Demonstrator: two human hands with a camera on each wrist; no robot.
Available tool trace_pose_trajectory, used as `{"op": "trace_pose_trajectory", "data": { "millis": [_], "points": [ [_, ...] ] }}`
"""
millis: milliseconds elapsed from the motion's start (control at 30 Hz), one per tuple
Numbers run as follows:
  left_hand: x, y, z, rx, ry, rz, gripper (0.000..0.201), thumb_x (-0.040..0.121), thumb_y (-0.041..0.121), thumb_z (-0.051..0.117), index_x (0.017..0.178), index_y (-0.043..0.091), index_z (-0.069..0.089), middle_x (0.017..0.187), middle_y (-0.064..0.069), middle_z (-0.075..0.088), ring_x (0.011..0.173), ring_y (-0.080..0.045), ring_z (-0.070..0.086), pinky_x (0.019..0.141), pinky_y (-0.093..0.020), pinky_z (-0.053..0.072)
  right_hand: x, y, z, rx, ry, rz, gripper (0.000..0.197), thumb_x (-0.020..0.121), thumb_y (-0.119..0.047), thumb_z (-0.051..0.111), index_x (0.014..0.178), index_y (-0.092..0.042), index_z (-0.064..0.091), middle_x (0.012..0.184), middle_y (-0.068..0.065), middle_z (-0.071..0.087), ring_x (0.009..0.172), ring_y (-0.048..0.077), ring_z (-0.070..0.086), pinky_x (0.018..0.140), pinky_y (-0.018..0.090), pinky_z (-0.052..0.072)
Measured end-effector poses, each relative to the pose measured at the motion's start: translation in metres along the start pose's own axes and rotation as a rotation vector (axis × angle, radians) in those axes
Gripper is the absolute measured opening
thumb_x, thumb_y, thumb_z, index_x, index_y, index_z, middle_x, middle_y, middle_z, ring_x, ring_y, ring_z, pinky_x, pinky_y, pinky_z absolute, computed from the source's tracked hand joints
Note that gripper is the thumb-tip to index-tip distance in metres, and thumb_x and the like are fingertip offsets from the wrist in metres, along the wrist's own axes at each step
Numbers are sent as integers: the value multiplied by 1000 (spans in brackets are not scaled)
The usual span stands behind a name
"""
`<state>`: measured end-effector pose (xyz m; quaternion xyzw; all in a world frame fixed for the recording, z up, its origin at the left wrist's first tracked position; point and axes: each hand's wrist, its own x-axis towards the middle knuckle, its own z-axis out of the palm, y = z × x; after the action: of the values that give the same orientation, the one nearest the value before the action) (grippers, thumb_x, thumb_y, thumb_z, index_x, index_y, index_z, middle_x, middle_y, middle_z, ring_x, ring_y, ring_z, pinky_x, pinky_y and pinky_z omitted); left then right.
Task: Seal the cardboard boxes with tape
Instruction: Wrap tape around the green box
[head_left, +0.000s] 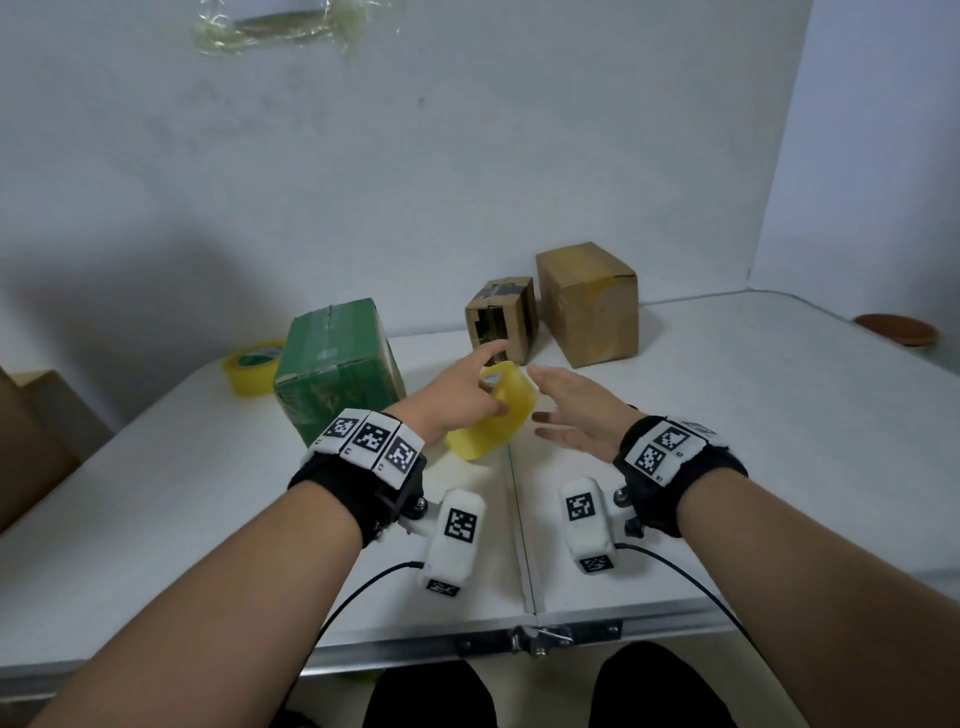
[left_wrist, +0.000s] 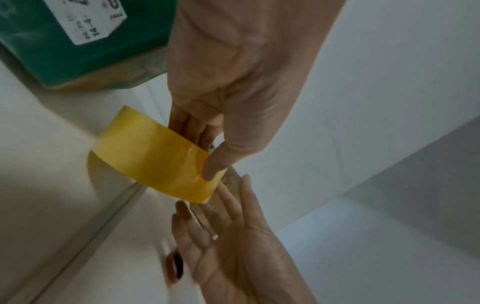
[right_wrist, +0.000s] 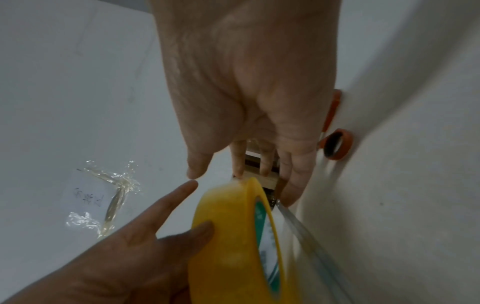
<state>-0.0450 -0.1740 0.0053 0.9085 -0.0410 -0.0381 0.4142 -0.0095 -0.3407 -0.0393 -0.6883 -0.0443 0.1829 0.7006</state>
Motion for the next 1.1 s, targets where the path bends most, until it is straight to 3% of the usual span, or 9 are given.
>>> {"op": "trace_pose_trajectory", "data": {
  "millis": [133,367,433,533,633,733,900,1000,1100],
  "points": [
    [-4,1,1,-137,44,0,79,87,5,68,148,37,30,141,-12,49,123,-27,50,92,-31,39,5,-5,11,-54,89,-162,31,94,-21,64,124,-14,60,123,17,63,106,26,64,89,33,55],
    [-14,2,-6,-220,53,28,80,87,4,68,149,36,30,130,-10,56,110,-18,57,85,-28,40,7,-10,20,-19,180,-193,10,98,-11,56,97,-17,63,116,14,63,98,24,61,87,36,56],
    [-18,2,-7,-208,40,53,79,87,7,69,149,35,29,124,-6,57,107,-17,59,83,-27,42,7,-12,24,40,204,-143,9,100,-14,53,94,-18,59,109,10,62,94,24,61,77,36,57],
    [-25,2,-10,-143,8,79,79,87,15,71,149,37,27,118,-7,61,109,-19,60,94,-33,46,6,-15,33,132,197,-83,8,102,-16,49,98,-16,56,109,12,63,93,26,61,71,37,56],
    [-31,3,-23,111,-26,116,66,92,27,66,148,35,31,122,0,58,113,-16,59,101,-37,46,10,-18,42,111,234,-109,11,102,-15,49,94,-16,57,105,12,63,93,25,60,79,40,55],
    [-38,6,-50,232,26,206,35,97,27,58,131,28,57,117,5,68,99,-7,67,97,-33,51,16,-24,52,-96,310,-220,9,100,-17,50,99,-15,59,107,8,59,100,22,55,89,39,48],
    [-49,-15,-121,-28,490,323,27,97,9,55,96,31,71,94,12,74,87,-6,70,92,-27,54,23,-32,63,-458,358,-354,23,101,-17,47,115,-6,61,121,5,52,111,21,51,93,33,43],
    [-53,-48,-151,168,591,127,23,99,17,53,105,32,68,110,10,69,96,-8,63,86,-21,49,29,-33,69,-557,343,-354,20,100,-16,48,112,-6,61,129,12,51,116,26,51,100,36,43],
    [-64,-65,-154,350,396,-17,29,100,40,46,126,39,59,130,9,58,108,-21,58,87,-28,45,33,-37,72,-596,339,-356,23,101,-14,46,114,-1,60,128,16,51,121,29,48,104,38,39]
  ]
}}
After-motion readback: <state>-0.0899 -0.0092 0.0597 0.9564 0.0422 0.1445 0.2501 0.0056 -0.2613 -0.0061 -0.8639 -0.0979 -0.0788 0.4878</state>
